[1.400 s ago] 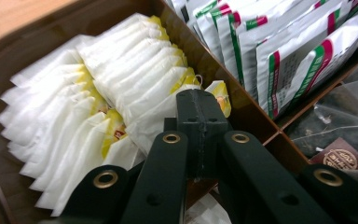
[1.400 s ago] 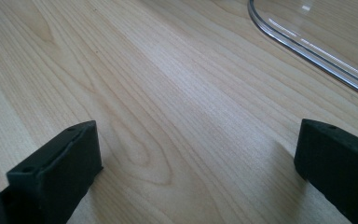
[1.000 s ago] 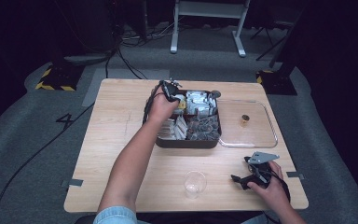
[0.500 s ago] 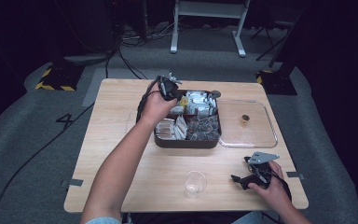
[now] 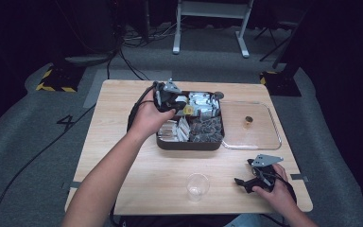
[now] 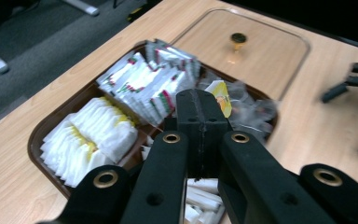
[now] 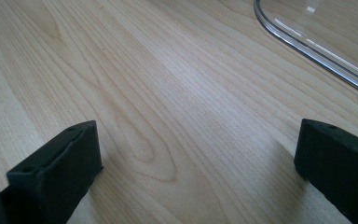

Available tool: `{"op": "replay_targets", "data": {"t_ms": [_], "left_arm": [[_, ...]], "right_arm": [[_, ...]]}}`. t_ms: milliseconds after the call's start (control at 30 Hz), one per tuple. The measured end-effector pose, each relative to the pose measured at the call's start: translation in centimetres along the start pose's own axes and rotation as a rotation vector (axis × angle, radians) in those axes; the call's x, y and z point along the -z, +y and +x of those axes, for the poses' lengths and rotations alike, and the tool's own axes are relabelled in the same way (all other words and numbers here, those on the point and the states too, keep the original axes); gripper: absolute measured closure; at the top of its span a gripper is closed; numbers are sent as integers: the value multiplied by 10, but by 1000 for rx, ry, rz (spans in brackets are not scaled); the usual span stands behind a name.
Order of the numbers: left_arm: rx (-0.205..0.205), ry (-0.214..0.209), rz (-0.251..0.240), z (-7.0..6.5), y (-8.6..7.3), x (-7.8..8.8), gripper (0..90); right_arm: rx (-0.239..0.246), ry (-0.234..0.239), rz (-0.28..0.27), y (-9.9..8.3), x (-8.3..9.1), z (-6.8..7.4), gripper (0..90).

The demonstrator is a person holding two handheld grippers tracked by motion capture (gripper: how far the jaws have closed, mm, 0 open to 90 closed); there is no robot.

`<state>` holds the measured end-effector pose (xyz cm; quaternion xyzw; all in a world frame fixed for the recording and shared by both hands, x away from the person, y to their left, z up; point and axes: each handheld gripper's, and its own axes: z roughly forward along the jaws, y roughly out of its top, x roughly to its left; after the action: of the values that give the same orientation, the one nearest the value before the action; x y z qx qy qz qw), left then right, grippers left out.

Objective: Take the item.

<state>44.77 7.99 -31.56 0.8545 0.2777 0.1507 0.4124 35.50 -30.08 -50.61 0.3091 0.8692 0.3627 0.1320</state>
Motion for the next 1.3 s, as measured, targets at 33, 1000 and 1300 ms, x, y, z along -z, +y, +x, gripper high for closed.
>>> {"op": "replay_targets", "data": {"t_ms": [33, 1000, 1300], "left_arm": [[-9, -18, -9, -7, -1, 6, 900], [-78, -185, -106, -105, -57, 48, 900], [-85, -244, -103, -125, -77, 34, 900]], "right_arm": [[0, 1, -1, 0, 0, 0, 5], [9, 11, 1, 0, 0, 3, 5], [8, 13, 1, 1, 0, 3, 5]]}}
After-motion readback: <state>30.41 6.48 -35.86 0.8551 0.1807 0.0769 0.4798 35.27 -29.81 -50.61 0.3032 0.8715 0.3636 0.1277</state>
